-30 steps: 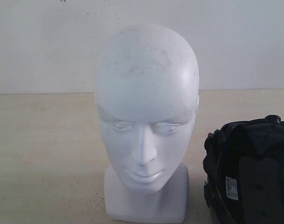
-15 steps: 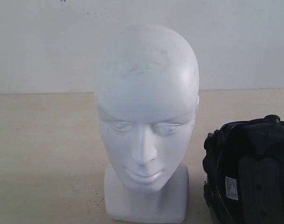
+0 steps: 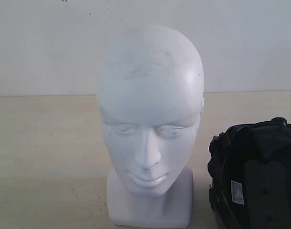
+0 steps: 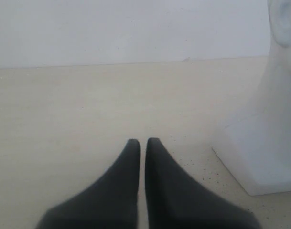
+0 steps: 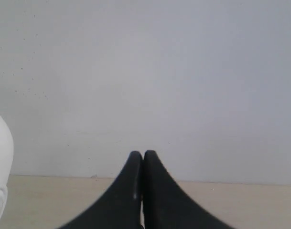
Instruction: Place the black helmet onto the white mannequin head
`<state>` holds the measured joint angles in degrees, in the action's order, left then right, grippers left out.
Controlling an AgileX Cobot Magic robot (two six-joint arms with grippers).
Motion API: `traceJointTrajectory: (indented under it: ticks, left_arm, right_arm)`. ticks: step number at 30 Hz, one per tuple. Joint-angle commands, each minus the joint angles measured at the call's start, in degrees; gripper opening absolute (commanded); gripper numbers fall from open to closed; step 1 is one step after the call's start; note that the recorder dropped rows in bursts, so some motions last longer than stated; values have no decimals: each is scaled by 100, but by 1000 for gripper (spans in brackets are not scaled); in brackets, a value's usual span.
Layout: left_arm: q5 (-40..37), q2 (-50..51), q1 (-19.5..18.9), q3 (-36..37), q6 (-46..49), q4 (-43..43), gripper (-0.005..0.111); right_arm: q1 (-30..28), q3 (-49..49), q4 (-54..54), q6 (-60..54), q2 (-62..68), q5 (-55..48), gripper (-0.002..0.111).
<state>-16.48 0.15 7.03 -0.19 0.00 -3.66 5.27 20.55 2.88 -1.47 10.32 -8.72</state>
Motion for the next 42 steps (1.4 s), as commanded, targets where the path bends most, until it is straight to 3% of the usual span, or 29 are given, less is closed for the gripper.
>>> traceJointTrajectory:
  ticks: [1,11,15,23,29,36,42]
  left_arm:
    - [12,-15,-17,19,0,4,4]
    - [12,-15,-17,19,0,4,4]
    - [12,-15,-17,19,0,4,4]
    - [12,-15,-17,19,0,4,4]
    - [12,-15,-17,19,0,4,4]
    - [12,-15,-17,19,0,4,4]
    - [12,-15,-17,19,0,4,4]
  right_arm:
    - [-11,42,-40,177,15,24,0]
    - [-11,72,-11,354,15,-1166,0]
    - [-11,72,-222,1215,28,-2034,0]
    - [-11,72,-2098,3768,280,-3142,0]
    - [-11,72,-1993,3611,1157,-3024,0]
    - [-11,132,-1733,3034,2276,-1845,0]
    - [-11,695,-1396,2526,3252,-2003,0]
